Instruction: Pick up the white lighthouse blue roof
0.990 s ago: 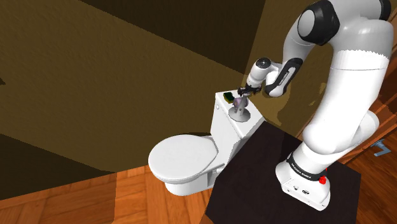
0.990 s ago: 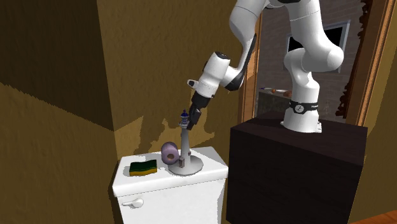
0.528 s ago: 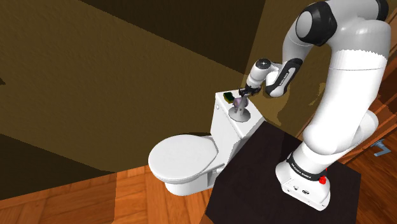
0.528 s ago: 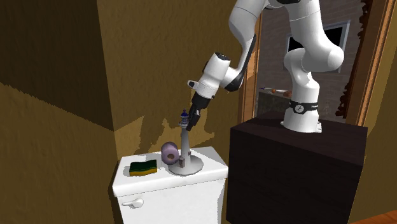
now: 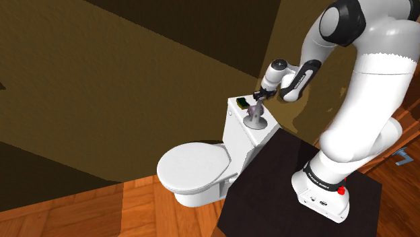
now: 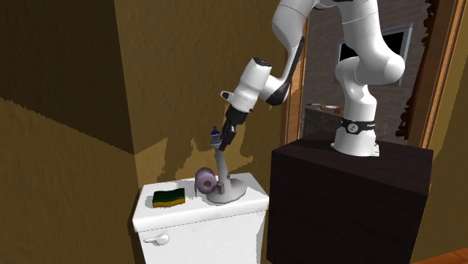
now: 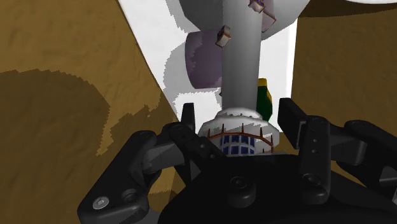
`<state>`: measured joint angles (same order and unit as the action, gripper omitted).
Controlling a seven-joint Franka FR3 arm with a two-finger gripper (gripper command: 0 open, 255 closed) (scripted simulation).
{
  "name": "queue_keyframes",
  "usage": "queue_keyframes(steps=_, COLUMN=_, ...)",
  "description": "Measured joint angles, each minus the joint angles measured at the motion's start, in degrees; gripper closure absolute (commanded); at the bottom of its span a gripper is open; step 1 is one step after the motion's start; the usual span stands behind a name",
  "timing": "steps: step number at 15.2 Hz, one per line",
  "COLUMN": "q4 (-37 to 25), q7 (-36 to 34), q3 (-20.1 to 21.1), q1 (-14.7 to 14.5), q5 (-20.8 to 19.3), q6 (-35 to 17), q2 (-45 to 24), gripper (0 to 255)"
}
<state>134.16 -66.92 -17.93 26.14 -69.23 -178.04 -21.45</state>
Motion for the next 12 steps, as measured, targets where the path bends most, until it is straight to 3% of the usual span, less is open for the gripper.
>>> queue_keyframes(steps=12, q4=5.0, q7=19.3, q3=10.1, q1=7.9, q5=17.9, q6=6.9, q2=10.7, gripper=255)
